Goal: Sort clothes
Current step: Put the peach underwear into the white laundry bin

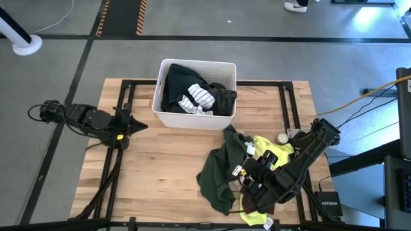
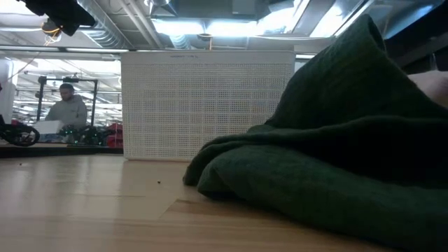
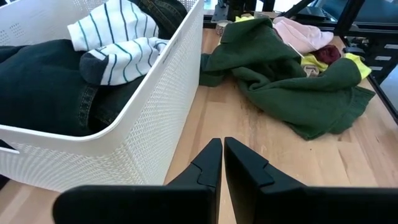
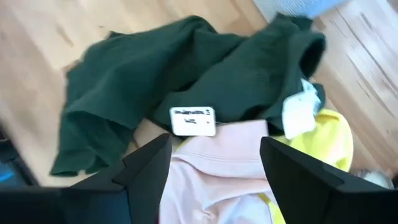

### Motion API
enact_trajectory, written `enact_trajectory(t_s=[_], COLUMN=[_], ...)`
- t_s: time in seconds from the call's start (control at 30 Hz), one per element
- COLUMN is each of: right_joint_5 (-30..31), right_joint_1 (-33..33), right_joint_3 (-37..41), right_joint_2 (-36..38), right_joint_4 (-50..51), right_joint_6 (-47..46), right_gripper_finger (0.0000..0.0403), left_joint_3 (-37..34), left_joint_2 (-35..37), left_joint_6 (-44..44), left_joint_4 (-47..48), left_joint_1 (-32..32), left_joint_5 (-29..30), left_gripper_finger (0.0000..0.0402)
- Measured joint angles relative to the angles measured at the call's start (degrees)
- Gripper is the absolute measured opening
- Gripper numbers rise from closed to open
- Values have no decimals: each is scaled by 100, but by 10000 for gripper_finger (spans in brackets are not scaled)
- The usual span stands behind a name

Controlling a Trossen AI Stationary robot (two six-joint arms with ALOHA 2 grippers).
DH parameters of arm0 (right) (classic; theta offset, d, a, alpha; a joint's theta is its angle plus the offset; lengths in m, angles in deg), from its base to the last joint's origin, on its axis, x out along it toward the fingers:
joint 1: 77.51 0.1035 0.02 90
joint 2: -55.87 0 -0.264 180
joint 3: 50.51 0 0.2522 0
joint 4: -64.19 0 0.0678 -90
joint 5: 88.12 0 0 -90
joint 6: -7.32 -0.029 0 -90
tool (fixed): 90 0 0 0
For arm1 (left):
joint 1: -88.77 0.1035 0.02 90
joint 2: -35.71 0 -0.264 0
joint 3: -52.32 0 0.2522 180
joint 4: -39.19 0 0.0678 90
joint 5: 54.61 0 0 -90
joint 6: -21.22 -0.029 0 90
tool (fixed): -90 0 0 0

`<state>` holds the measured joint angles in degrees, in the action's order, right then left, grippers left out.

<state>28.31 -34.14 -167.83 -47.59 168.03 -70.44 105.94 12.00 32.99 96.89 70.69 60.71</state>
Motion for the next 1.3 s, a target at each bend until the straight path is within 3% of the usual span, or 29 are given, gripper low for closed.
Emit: enact_trajectory(t_s=[0.17,0.47,0.77,1.07,1.17,1.3], right_joint_5=[-155,-973,-951,-848,-848,-793], right_joint_1=[11,11,11,0,0,0], right_joint_3=[481,959,1781,2772,2962,3091], right_joint_2=[78,79,47,40,40,40], right_joint_4=[-2,-356,-1490,-2428,-2422,-2425], right_joint_6=[-432,-930,-1396,-1057,-1047,-1036], right_gripper_finger=[264,264,264,263,243,171], left_joint_3=[0,0,0,0,0,0], left_joint_2=[1,1,1,1,1,1], left_joint_6=[0,-17,-143,-146,-146,-146], left_joint_4=[0,0,0,-4,-4,-4], left_joint_1=[-1,0,-1,0,-1,0], left_joint_5=[-2,0,-1,-1,0,0], left_gripper_finger=[13,13,13,13,13,13])
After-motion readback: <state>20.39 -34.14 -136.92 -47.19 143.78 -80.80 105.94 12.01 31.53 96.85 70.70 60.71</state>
